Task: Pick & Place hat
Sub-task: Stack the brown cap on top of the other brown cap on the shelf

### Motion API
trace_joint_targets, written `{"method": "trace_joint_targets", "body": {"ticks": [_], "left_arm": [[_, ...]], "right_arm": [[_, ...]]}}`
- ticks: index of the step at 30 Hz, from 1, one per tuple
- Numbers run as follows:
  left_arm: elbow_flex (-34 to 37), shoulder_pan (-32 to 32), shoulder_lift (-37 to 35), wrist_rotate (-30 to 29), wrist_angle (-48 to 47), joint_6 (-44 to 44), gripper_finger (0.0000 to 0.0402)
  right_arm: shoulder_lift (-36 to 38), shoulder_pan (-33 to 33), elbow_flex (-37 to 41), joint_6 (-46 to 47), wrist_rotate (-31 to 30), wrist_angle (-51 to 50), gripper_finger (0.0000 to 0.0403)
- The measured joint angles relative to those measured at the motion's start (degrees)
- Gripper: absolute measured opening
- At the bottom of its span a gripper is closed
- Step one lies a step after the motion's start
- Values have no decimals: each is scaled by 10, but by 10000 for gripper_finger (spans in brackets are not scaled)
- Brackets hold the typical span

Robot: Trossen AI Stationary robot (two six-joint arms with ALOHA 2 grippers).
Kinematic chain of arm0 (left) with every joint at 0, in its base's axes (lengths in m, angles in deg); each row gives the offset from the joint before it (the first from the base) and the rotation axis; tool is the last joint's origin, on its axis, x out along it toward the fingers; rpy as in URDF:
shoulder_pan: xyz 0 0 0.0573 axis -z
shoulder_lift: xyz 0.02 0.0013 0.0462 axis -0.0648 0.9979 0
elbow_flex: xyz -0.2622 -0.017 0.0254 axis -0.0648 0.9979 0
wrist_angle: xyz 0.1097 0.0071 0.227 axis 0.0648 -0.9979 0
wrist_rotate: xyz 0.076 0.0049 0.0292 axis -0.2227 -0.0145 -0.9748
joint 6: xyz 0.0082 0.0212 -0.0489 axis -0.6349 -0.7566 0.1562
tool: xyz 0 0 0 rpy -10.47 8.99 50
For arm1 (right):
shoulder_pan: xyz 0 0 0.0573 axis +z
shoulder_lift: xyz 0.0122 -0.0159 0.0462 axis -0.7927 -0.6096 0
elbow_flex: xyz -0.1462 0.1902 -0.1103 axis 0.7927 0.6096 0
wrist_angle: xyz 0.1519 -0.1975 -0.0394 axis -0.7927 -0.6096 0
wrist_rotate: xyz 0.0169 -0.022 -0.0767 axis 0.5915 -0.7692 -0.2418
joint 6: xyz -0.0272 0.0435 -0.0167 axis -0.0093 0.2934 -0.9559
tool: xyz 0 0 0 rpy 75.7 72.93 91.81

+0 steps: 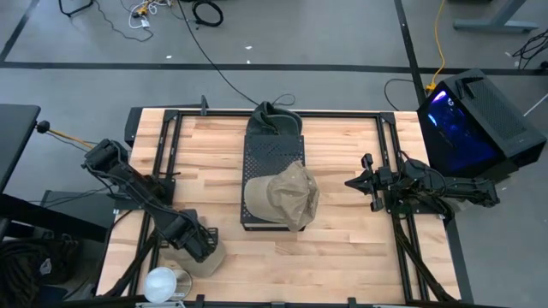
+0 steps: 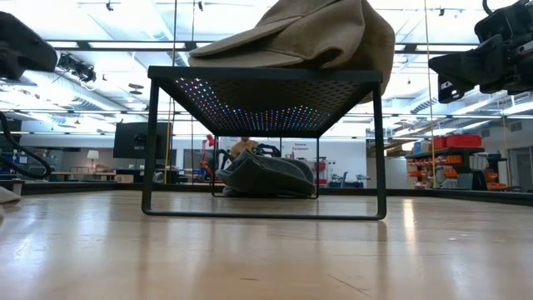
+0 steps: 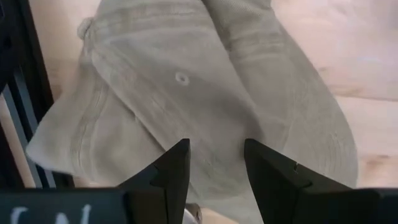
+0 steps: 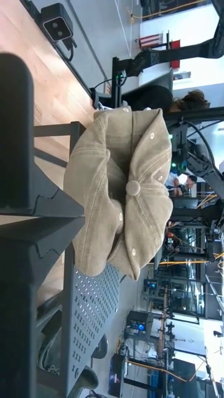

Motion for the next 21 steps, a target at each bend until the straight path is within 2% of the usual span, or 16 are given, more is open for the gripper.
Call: {"method": "trace_joint_targets", "body": {"ticks": [11, 21], "left_arm": [[-17, 0, 0, 2, 19, -1, 158], [-16, 0, 0, -20, -6, -26, 158]], "right_arm": [[0, 0, 0, 0, 0, 0, 7], [0, 0, 0, 0, 0, 0, 7]]}}
